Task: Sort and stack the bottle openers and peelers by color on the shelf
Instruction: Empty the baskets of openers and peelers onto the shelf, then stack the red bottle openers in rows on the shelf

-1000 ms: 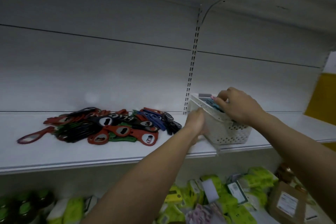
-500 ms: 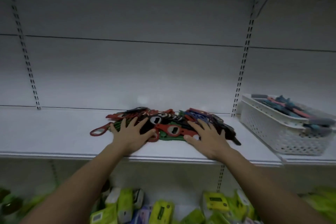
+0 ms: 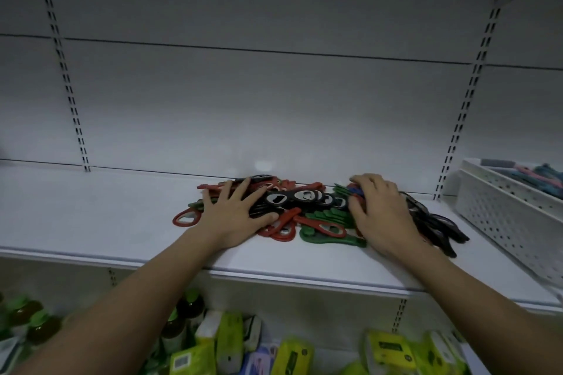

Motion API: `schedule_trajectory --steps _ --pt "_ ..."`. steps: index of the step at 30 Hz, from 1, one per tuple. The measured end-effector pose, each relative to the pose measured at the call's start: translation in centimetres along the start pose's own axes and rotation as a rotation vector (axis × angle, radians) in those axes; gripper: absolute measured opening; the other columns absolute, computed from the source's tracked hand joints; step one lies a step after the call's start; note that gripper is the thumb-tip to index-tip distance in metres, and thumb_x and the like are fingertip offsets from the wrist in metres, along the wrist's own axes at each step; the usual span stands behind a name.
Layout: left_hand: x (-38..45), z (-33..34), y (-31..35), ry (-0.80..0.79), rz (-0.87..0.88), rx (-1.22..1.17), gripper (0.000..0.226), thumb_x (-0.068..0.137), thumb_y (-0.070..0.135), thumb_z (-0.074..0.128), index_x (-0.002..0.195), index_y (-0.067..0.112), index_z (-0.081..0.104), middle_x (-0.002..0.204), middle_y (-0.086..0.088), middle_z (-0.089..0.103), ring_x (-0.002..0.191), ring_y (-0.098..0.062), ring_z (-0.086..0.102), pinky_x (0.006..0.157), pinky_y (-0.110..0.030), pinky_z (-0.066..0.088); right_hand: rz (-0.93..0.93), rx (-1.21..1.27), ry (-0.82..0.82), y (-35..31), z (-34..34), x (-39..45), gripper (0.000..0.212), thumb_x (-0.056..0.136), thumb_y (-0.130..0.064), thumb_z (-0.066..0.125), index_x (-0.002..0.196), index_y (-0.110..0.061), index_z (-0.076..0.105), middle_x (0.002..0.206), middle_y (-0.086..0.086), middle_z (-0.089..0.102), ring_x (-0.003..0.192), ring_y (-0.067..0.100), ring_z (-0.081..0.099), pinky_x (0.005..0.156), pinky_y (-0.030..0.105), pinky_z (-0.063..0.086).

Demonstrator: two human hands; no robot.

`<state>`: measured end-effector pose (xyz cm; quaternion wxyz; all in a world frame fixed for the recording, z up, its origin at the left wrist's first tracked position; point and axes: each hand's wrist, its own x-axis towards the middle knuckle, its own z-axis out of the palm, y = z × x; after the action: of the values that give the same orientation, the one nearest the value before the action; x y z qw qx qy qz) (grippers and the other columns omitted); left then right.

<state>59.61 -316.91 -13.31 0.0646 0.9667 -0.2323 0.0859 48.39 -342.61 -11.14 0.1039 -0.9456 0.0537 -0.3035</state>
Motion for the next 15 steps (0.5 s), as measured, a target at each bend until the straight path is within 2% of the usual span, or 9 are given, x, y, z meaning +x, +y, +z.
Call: schedule_trajectory --steps 3,6,8,10,12,13,15 --pt "1.0 0.4 -0.6 -0.007 0.0 -0.03 0.072 0.086 0.081 0.026 0.151 0.051 0.014 0.163 0.006 0.017 0.149 -0.029 0.011 0.116 -0.062 0.014 -0.093 0.08 -0.096 -4.3 1.2 2.3 0.045 0.098 -0.047 0.043 0.139 -0.029 0.045 0.144 -0.004 0.041 0.132 0.021 0.034 0.106 0.045 0.036" --pt "2.0 -0.2 -1.7 0.137 0.028 -0.046 0.054 0.094 0.068 0.033 0.141 0.042 0.039 0.141 0.005 0.041 0.129 -0.025 0.036 0.104 -0.051 0.035 -0.147 0.123 -0.246 -7.8 3.1 5.4 0.046 0.098 -0.053 0.04 0.14 -0.033 0.041 0.147 -0.007 0.036 0.133 0.02 0.032 0.104 0.046 0.038" --pt "2.6 -1.0 -3.1 0.173 0.076 -0.052 0.045 0.097 0.06 0.035 0.133 0.036 0.047 0.127 0.007 0.049 0.117 -0.022 0.041 0.096 -0.045 0.039 -0.163 0.143 -0.309 -9.2 4.7 7.8 0.044 0.1 -0.05 0.04 0.14 -0.032 0.041 0.148 -0.005 0.036 0.134 0.023 0.032 0.105 0.046 0.038" --pt "3.1 -1.5 -4.9 0.137 0.114 -0.084 0.049 0.092 0.069 0.027 0.121 0.038 0.053 0.112 0.011 0.053 0.107 -0.018 0.044 0.093 -0.042 0.039 -0.177 0.154 -0.35 -10.0 6.4 10.3 0.043 0.101 -0.045 0.04 0.141 -0.029 0.041 0.148 -0.002 0.037 0.133 0.026 0.034 0.106 0.047 0.037" --pt "3.5 -1.9 -6.5 0.132 0.137 -0.248 0.063 0.083 0.081 0.009 0.109 0.045 0.053 0.106 0.012 0.055 0.104 -0.018 0.044 0.096 -0.041 0.038 -0.202 0.169 -0.414 -10.3 8.2 12.3 0.045 0.101 -0.044 0.041 0.144 -0.03 0.039 0.151 -0.002 0.035 0.136 0.028 0.033 0.109 0.046 0.035" --pt "4.2 -2.3 -7.1 0.151 0.14 -0.394 0.068 0.081 0.082 0.004 0.11 0.045 0.054 0.11 0.01 0.056 0.108 -0.018 0.046 0.099 -0.041 0.037 -0.214 0.178 -0.469 -10.3 9.1 13.0 0.048 0.101 -0.045 0.041 0.147 -0.032 0.037 0.154 -0.002 0.033 0.138 0.029 0.032 0.112 0.047 0.032" --pt "6.1 -3.2 -7.2 0.188 0.074 -0.735 0.076 0.083 0.08 0.007 0.12 0.04 0.059 0.12 0.007 0.057 0.115 -0.014 0.048 0.097 -0.036 0.036 -0.247 0.177 -0.569 -10.4 10.4 13.3 0.049 0.1 -0.047 0.038 0.148 -0.037 0.035 0.155 -0.003 0.034 0.139 0.03 0.032 0.114 0.049 0.029"
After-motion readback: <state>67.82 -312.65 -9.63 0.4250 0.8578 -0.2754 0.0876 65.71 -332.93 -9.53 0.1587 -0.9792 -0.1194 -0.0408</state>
